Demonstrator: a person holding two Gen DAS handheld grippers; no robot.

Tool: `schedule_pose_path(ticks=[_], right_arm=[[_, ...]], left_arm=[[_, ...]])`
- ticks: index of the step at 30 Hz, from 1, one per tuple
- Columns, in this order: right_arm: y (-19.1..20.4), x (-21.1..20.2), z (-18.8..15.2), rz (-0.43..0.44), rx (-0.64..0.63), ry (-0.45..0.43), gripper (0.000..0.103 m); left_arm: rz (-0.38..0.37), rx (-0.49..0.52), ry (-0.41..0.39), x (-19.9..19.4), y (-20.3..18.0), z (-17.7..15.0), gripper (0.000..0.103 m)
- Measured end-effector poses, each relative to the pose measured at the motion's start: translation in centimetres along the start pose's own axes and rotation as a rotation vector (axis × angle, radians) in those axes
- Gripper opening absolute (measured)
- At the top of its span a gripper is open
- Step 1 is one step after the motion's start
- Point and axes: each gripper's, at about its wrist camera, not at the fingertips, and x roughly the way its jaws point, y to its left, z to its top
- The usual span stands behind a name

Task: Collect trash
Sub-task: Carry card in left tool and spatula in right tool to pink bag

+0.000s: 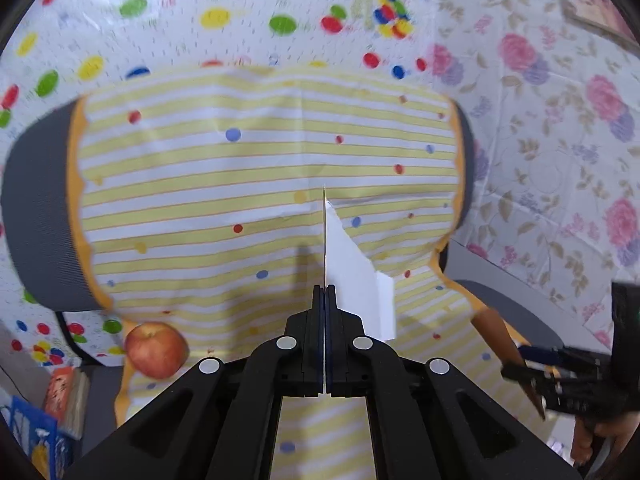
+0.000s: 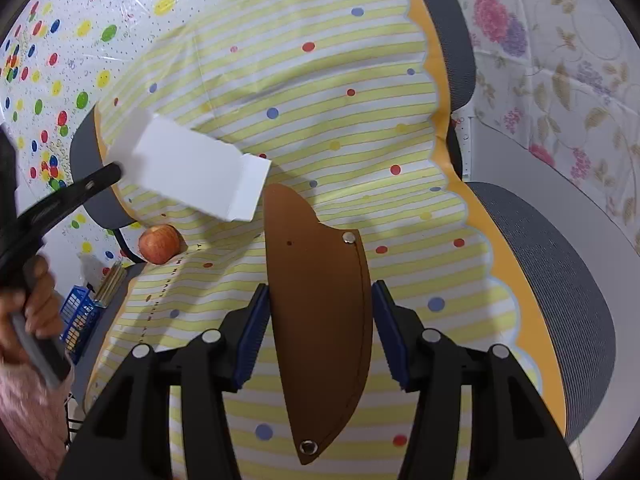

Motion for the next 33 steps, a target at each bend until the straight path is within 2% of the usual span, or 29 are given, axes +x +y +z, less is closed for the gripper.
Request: schedule_pose_path(ticks=[3,7,12,18,25,28,33], right_arm=[[0.0,-1.1,-0.7,0.002,0.021,-0.007,0.051],[-0.1,-2.5,-1.9,-0.009,0.049,-0.009,0.051],[0.6,-2.8,-4.5,-0.04,0.024,0.056,0.051],[1.3,-4.0,-8.0,-0.076,0.011,0.102,0.051],[1.3,-8.8,-9.8,-0.166,0.003,0.027,0.051],[0.6,-11.8,-10.9,-0.236,0.005,-0.017,0.051],[-1.8,-16.6,-14.1,-0.327,0.083,-0.061,0.051]], left_arm=[[-0.003,0.033,0.012,-2.4,-1.4,-2.3,0.0],[-0.038,0.0,0.034,-4.6,-2.8,-5.6,0.0],[-0.118,-0.073,0.09,-6.0,-3.5,-9.7,0.0],[-0.163,-0.06,0.09,-8.3,-4.8,-12.8,0.0],[-0.24,0.0,0.084,-9.9,-7.6,-14.0,0.0],[-0.286,0.042,0.085,-10.5,-9.5,-14.3,0.0],[-0.377,0.124,0.091,-11.4,-13.6,-14.9,0.0]])
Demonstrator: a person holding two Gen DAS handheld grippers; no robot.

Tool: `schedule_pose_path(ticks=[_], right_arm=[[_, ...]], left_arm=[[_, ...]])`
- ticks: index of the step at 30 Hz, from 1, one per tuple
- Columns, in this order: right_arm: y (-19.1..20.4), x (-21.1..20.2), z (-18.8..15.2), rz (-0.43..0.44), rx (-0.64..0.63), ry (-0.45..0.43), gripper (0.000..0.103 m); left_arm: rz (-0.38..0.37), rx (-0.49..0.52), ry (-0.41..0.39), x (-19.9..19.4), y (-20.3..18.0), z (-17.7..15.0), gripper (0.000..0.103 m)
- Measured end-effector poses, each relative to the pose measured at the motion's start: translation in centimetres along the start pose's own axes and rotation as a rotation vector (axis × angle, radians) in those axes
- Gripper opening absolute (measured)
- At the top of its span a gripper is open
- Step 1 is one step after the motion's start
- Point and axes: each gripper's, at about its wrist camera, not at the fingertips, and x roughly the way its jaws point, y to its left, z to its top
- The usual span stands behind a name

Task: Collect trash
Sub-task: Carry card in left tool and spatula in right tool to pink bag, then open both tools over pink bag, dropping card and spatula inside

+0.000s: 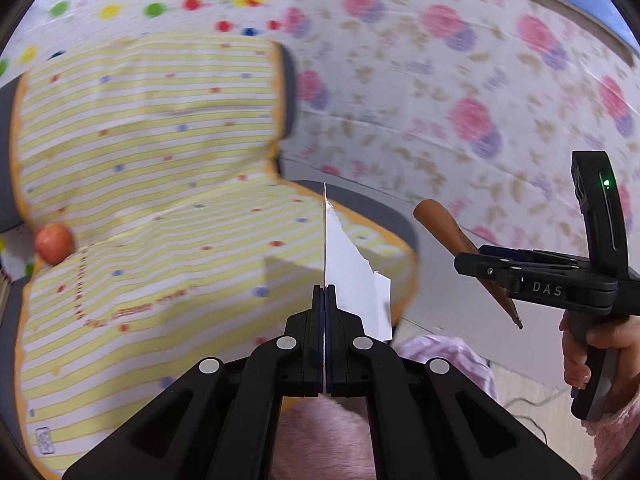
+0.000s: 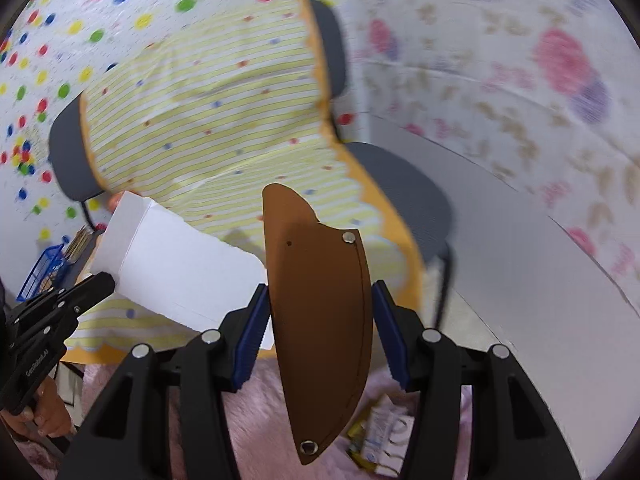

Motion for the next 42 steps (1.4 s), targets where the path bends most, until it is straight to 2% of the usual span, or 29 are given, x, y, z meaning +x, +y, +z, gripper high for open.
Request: schedule_pose_path(ticks=[4,8,13,21,22,23,25,26,29,35,37,42], right_arm=[[-2.4,-1.8,-2.6,-0.07,0.051,0.004,0.052],[-4.7,-2.4,-5.2,-0.116,0.106,0.023,0.052],[-7.1,-1.8,-7.7,-0.121,0.199,0.063,0.052],[-9.9,0.1,-9.3,-0.109,0.307,0.107,0.053],[-10.3,0.3,-9.3,-0.109,0.318,0.111,0.059],[-10.6,0.4,-9.5,-0.113,0.333,0.113,0.062],[-11.1,0.4,-9.7,-0.117,0.347,0.113,0.066],[-11.3,0.3,-9.8,-0.117,0.351,0.11,0.066],[-11.7,-0.2,-9.6,-0.125,0.35,0.098,0.066],[-11.2,-0.9,-8.5,-0.112,0.323,0.078,0.067],[-10.5,-1.1,-8.0,-0.102,0.295,0.085,0.078],[-7.6,-1.7,-6.7,-0.065,0.188,0.107,0.092]], left_arm=[[-0.054,0.092,0.026,1.1,-3.8,-0.3,0.0],[-0.075,0.176,0.104,3.1,-6.9,-1.4,0.0],[-0.098,0.227,0.188,5.4,-8.9,-2.6,0.0],[-0.114,0.291,0.281,9.4,-11.2,-4.3,0.001],[-0.119,0.297,0.291,9.8,-11.4,-4.4,0.002],[-0.123,0.309,0.305,10.4,-11.6,-4.6,0.005],[-0.109,0.312,0.326,11.1,-11.8,-4.9,0.024],[-0.1,0.295,0.329,11.3,-11.4,-4.9,0.043],[-0.089,0.249,0.328,11.1,-10.4,-4.6,0.054],[0.003,0.186,0.294,9.0,-7.7,-3.8,0.086],[0.015,0.172,0.291,8.4,-7.2,-3.5,0.089],[0.046,0.121,0.285,6.6,-5.8,-2.9,0.091]])
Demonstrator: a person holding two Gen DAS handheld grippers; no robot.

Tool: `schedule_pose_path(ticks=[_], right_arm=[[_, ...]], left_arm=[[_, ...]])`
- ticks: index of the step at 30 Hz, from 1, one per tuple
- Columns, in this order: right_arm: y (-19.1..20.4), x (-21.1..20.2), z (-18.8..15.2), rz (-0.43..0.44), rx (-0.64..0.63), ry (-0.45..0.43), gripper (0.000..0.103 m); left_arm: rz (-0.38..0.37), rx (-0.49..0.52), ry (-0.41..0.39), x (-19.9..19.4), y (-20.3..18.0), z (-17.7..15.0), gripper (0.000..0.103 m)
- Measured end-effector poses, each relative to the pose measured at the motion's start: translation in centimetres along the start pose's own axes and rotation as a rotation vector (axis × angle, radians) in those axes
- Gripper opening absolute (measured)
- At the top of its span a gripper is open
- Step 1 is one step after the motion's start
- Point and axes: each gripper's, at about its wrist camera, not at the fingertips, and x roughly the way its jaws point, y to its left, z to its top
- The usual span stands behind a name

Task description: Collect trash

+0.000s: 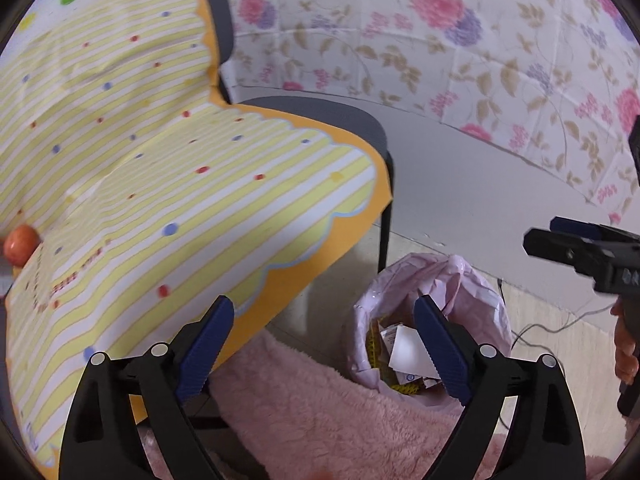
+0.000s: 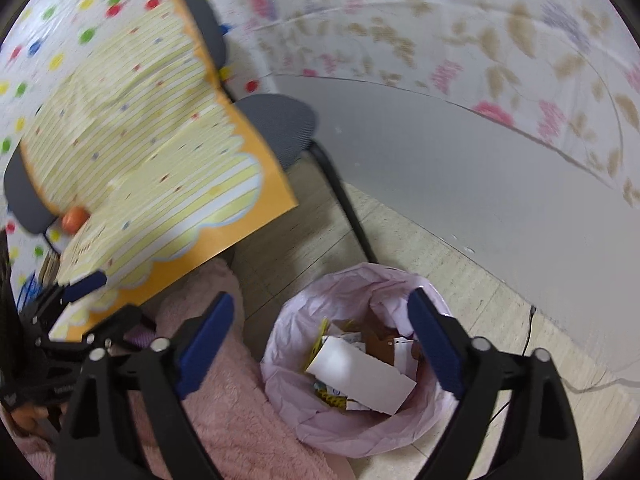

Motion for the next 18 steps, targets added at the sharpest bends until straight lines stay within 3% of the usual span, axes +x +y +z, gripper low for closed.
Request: schedule_pose_path(ticks=[1,7,12,18], right_arm=[[0.5,-0.2,0.1,0.006,-0.014,-0.003,0.097],[5.0,-1.6,1.3,0.094,-0.108,-0.01,0.097],[9.6,-1.8,3.0,0.145,-0.219,-0.021,0.097],[14.6,-2.1,5.2,0.226,-0.29,-0.018,0.097]], left_arm=[[0.003,-0.014,-0.004,-0.4,0.4,-0.1,0.091],[0.108,-0.066,0.006,-2.7,2.9,-0.7,0.093],[0.165,-0.179,0.029,-5.2,6.4,-1.7,0.094],[0.347,-0.31,0.011,-9.3,10.5,-2.7,0.094]])
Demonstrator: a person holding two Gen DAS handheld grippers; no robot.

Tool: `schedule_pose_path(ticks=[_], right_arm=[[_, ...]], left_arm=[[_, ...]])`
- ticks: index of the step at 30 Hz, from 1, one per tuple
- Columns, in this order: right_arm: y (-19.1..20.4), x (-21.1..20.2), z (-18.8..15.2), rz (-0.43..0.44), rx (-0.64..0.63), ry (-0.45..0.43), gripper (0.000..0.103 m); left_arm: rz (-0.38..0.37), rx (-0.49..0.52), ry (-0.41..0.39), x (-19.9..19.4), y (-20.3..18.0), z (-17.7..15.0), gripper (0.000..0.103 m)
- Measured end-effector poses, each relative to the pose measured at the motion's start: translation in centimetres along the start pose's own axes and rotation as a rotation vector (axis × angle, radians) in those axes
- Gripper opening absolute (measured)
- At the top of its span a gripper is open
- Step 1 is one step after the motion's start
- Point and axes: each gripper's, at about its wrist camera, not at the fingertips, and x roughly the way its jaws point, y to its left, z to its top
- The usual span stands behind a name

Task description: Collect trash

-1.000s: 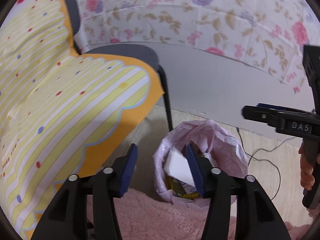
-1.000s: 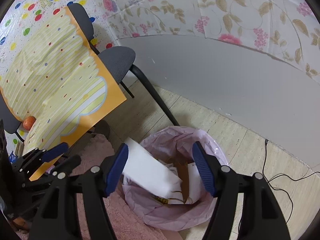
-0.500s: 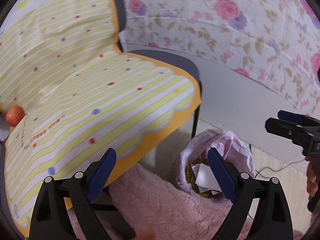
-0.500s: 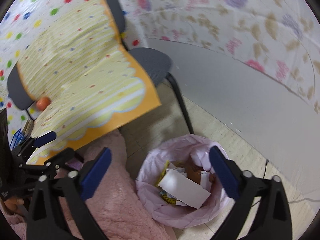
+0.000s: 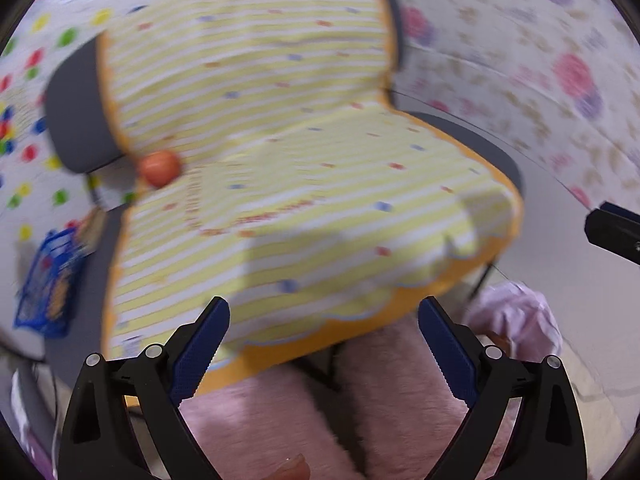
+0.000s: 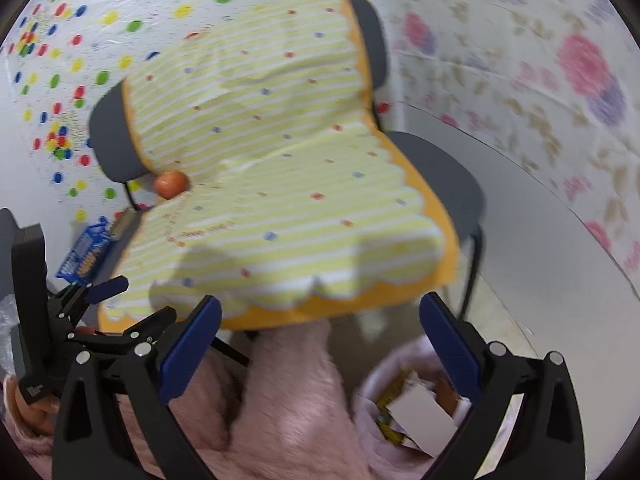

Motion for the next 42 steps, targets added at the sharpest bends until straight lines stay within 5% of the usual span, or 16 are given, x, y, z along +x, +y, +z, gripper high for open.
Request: schedule_pose_path(ticks=[16,42], right_arm=[[6.5,0.0,3.6,0.008,-0.205,-0.06,0.097],[7.0,0.8,3.4,0.004,-0.194,-0.036,0.097]], left_arm=[[0.252,-0.205,0.001,-5.5,8.2,-0.7,0.094],[0.236,-0.23,0.007,-5.3,9.2,-0.7,0.094]])
